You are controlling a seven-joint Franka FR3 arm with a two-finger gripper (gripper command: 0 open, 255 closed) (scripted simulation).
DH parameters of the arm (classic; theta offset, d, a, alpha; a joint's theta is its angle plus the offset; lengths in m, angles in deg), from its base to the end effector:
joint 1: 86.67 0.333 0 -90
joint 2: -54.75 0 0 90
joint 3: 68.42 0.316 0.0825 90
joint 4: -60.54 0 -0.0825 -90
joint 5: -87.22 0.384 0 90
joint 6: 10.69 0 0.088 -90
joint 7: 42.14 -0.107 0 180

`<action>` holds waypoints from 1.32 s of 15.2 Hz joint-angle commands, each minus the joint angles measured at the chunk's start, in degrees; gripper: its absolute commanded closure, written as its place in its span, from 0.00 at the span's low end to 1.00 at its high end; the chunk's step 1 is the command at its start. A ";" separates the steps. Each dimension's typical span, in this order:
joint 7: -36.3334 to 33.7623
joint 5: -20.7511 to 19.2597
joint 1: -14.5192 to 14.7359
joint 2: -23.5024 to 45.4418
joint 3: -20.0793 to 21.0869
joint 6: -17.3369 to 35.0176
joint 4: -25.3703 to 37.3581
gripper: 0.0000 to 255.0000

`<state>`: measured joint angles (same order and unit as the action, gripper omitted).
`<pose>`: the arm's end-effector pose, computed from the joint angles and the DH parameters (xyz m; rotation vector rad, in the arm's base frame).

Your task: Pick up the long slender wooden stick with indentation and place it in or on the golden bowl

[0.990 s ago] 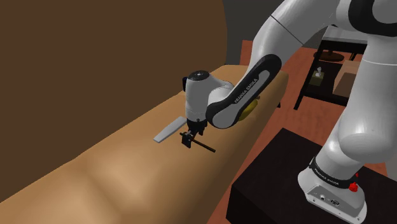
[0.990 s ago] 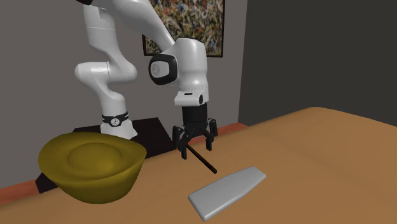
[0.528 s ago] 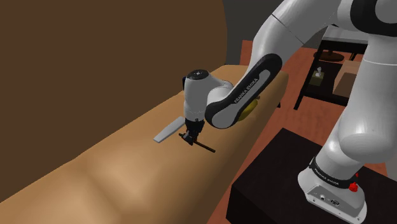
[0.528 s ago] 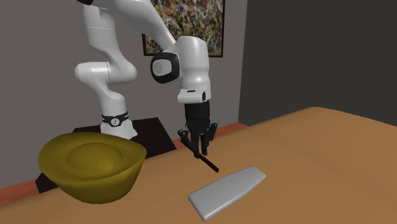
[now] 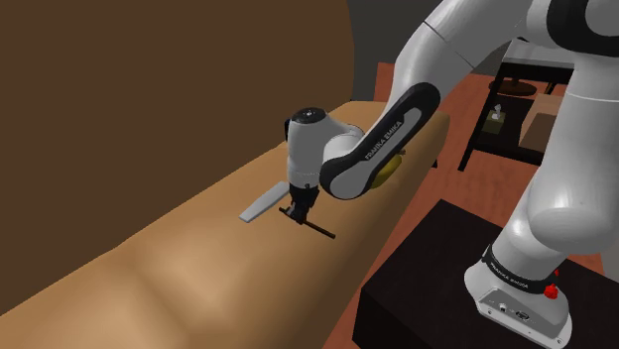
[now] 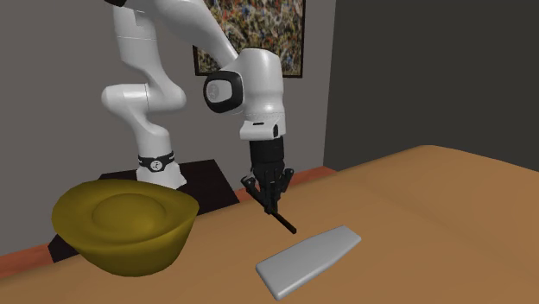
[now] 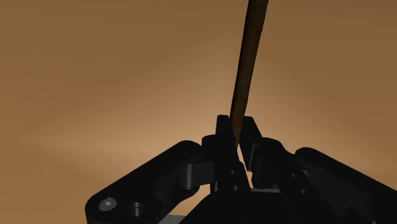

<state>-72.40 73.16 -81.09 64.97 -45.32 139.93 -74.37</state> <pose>0.4551 0.2572 0.2708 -3.1212 -0.2658 -0.2069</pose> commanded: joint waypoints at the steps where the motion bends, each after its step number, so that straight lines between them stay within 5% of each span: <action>1: 0.97 1.21 -0.54 -0.95 0.19 -1.23 -0.32 1.00; 20: 8.55 11.11 -1.40 -12.39 1.73 -15.11 3.57 1.00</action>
<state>-64.13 83.89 -82.50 53.11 -43.59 125.66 -71.13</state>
